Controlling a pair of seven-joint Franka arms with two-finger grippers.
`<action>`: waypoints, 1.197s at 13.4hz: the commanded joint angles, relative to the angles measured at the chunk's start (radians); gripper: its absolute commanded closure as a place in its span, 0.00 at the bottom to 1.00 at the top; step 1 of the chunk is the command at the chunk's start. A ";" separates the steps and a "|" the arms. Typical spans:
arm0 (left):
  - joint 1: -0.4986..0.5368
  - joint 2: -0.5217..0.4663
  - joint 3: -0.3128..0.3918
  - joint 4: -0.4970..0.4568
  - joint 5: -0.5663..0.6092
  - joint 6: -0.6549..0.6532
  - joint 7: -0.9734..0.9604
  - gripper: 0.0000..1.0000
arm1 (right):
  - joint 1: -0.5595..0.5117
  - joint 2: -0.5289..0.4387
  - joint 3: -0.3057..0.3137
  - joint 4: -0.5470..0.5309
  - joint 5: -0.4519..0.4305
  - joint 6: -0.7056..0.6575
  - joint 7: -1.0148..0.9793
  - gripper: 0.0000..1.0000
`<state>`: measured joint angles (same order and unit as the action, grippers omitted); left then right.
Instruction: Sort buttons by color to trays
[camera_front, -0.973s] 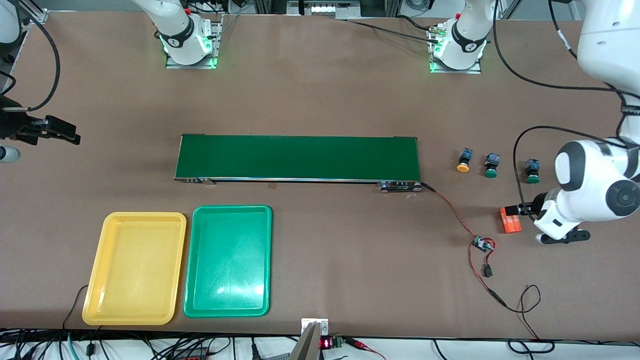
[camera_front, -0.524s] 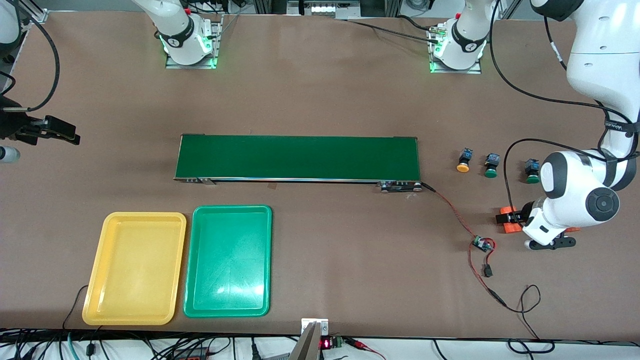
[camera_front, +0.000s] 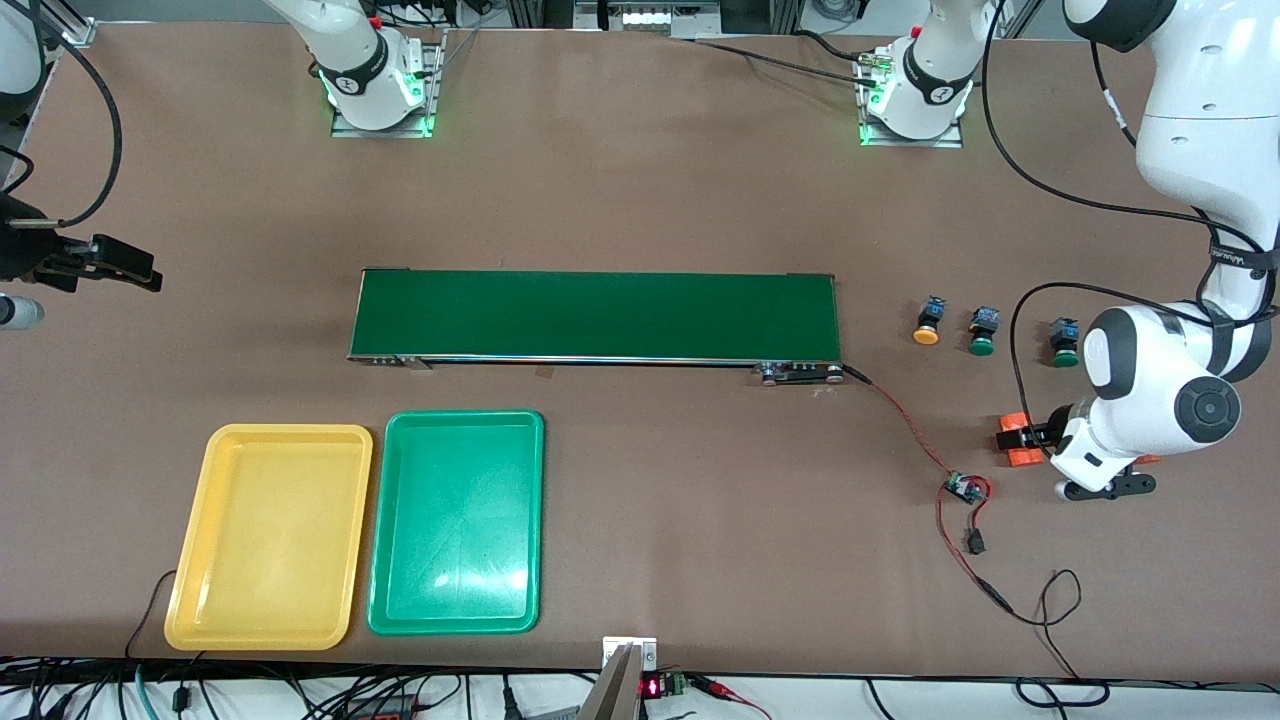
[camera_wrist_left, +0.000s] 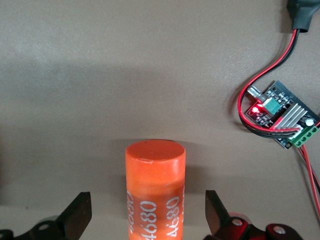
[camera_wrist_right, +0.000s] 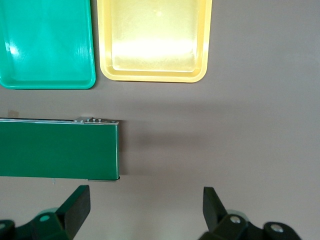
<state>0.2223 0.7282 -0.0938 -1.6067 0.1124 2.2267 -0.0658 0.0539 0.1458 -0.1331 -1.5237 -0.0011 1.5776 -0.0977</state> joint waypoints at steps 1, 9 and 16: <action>0.002 0.005 -0.006 0.013 0.010 -0.007 -0.008 0.00 | -0.006 0.009 -0.006 0.020 0.018 -0.007 -0.019 0.00; 0.005 0.004 -0.006 0.011 0.010 -0.024 0.000 0.54 | -0.003 0.020 -0.007 0.022 0.018 -0.008 -0.019 0.00; -0.021 -0.088 -0.032 0.011 0.020 -0.148 0.062 0.79 | -0.003 0.018 -0.007 0.019 0.016 -0.011 -0.020 0.00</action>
<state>0.2175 0.7173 -0.1136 -1.5857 0.1128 2.1533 -0.0455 0.0520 0.1596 -0.1363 -1.5235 -0.0011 1.5776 -0.0977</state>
